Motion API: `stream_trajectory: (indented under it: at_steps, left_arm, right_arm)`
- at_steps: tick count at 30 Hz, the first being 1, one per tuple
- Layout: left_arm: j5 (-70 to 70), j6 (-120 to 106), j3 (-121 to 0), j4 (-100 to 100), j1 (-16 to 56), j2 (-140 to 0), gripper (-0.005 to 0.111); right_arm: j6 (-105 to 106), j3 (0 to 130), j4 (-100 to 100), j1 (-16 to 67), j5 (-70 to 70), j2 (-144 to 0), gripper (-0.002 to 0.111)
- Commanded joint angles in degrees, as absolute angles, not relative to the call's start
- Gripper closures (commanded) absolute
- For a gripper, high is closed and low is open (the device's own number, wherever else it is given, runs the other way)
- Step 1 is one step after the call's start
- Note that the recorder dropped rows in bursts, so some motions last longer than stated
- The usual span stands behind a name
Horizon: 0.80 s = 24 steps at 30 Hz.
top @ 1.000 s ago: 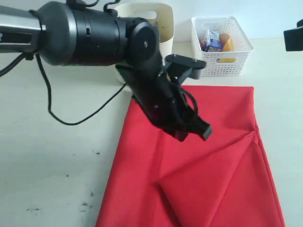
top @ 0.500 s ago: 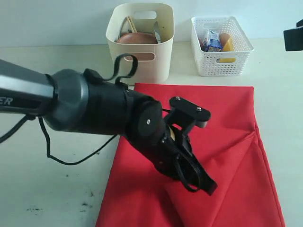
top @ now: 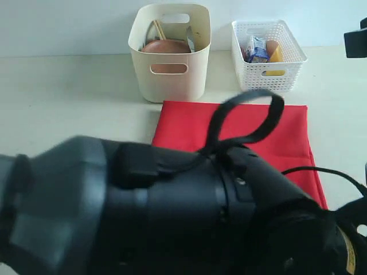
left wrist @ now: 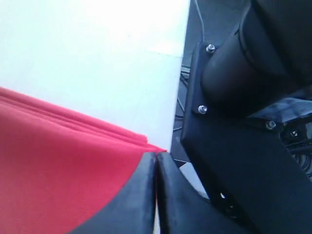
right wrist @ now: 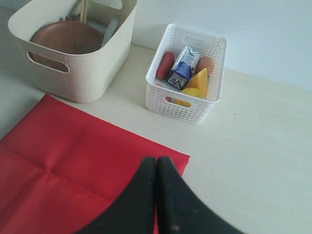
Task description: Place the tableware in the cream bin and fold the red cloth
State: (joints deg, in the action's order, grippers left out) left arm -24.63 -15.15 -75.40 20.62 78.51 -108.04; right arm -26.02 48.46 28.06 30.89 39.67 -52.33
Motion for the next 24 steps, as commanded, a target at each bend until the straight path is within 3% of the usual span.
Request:
stream_trajectory:
  at_steps: [1, 12, 21, 24]
  left_arm:
    - [-29.6, -6.8, -73.1, 12.9, 74.2, -104.2, 0.104]
    - [-23.5, 8.1, -47.5, 4.8, 56.9, -82.9, 0.104]
    - [-23.8, 10.3, -33.5, 4.6, 44.0, -60.8, 0.104]
    - [-23.9, 10.3, -30.3, 4.1, 39.4, -54.7, 0.104]
  right_arm:
    - [-28.4, 48.4, 31.2, 30.5, 39.4, -55.8, 0.108]
    - [-30.2, 48.4, 23.5, 30.6, 33.5, -77.0, 0.108]
    - [-4.3, 48.4, -8.7, 30.6, 24.6, -96.2, 0.108]
    - [-2.6, 48.4, -10.7, 30.6, 24.0, -102.1, 0.108]
